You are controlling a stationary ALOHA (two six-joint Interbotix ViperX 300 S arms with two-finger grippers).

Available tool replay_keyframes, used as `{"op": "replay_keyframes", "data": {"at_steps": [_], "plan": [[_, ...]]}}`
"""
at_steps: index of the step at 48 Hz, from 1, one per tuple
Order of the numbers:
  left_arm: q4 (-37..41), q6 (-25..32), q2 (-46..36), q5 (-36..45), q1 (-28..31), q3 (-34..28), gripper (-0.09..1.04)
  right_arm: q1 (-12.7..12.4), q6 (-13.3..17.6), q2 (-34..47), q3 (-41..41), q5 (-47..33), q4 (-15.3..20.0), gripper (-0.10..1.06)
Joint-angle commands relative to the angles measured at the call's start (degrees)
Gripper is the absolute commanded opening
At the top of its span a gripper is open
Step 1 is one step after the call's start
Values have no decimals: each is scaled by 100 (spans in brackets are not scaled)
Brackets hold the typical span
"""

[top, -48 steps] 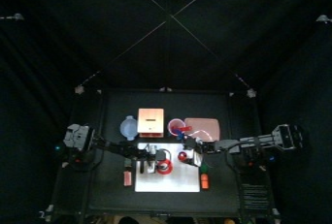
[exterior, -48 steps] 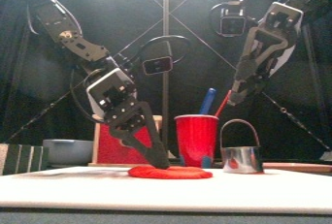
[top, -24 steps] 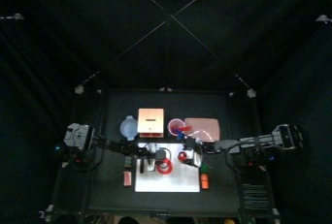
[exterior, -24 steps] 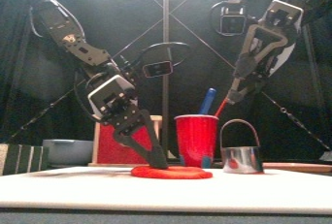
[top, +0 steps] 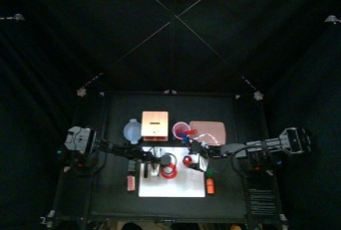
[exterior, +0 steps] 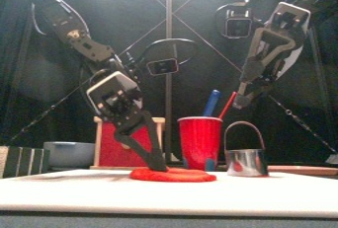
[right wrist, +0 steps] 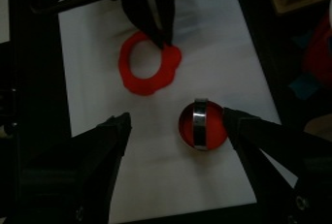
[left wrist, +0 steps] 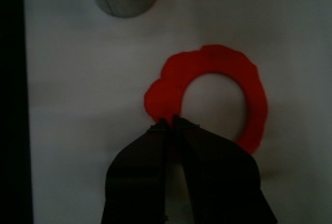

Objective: Get the cutter from the drawer then cut the dough then place the extra dough in the bowl
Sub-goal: Place the extra dough in the bowl

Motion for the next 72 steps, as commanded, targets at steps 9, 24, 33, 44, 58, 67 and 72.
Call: {"op": "replay_keyframes", "data": {"at_steps": [9, 24, 33, 44, 58, 67, 72], "plan": [[352, 0, -1283, -88, 97, -97, 51, -18, 18, -88, 18, -44, 9, 103], [650, 9, -3050, -62, 949, 782, 51, -26, 9, -88, 26, -53, 9, 103], [940, 9, -4526, 105, 2013, 1468, 51, -18, 9, -79, 26, -79, -9, 103], [932, -18, -5871, 729, 3261, 2136, 52, -35, 0, -70, 26, -114, -44, 103], [167, 9, -6188, 1028, 3902, 2918, 54, -35, 0, -53, 70, -132, -70, 103], [132, 9, -5353, 668, 3560, 3138, 60, -35, 9, -44, 70, -132, -70, 103], [149, 0, -4746, 475, 3278, 3059, 69, -35, 9, -35, 62, -141, -53, 103]]}}
